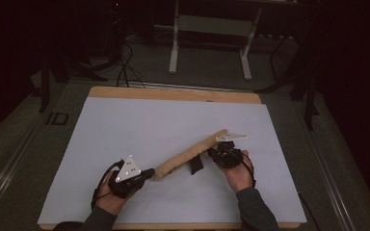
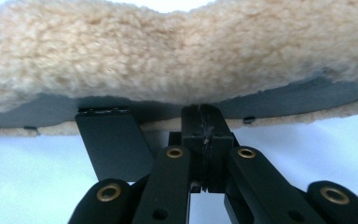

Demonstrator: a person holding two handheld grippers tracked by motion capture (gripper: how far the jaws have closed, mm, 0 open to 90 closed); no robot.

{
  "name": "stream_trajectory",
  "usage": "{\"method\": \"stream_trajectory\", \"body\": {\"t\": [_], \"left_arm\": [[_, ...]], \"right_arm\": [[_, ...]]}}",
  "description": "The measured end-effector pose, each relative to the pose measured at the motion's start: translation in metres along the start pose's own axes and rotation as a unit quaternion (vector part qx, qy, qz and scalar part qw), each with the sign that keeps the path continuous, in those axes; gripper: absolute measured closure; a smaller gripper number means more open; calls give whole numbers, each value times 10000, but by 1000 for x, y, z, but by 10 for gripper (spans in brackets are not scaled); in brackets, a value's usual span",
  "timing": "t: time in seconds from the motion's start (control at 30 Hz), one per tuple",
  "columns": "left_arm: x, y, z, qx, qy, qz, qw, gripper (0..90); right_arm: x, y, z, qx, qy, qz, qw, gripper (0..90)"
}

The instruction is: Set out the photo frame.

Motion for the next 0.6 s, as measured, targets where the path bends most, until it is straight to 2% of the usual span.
{"method": "stream_trajectory", "body": {"t": [0.6], "left_arm": [[7,17,-2,109,26,281,9995,900]], "right_arm": [[2,-4,-3,-48,13,-32,10000,894]]}}
Point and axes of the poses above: each handheld gripper's, and its own axes: x roughly forward along the jaws, z roughly out of its underside, y roughly to its right, the point moved 5 cm from there along x, roughly forward along the jaws, and after that the axes turned 14 degrees about y, right-handed, at the moved point
